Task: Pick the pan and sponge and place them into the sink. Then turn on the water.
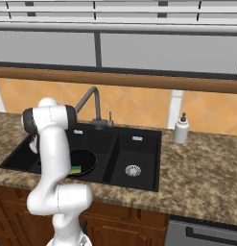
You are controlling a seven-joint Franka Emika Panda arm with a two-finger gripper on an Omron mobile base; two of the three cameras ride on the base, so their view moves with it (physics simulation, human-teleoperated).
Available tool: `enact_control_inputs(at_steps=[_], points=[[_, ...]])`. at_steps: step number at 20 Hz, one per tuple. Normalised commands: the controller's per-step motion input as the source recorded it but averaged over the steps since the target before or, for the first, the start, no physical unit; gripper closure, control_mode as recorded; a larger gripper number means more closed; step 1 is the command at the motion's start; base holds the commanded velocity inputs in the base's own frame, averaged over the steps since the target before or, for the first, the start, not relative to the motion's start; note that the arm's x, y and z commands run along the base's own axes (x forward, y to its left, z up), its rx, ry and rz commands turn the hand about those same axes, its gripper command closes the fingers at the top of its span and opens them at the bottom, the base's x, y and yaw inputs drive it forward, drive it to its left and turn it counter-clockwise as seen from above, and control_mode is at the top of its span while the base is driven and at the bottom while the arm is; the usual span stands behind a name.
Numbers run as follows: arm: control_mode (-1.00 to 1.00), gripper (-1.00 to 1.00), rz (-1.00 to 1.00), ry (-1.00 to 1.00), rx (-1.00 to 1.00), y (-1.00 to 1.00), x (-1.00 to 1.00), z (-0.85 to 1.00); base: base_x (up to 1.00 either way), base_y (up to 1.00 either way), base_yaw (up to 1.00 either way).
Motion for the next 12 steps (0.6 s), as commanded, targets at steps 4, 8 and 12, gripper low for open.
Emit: enact_control_inputs(at_steps=[4,8,12], points=[[-1.00,-1.00,-0.07,-0.16,-0.13,0.02,-0.15,-0.38,0.00,0.00,0.00],[-1.00,-1.00,-0.02,-0.48,-0.07,0.18,-0.86,0.03,0.00,0.00,0.00],[-1.00,-1.00,0.00,-0.59,-0.02,0.38,-1.00,0.26,0.00,0.00,0.00]])
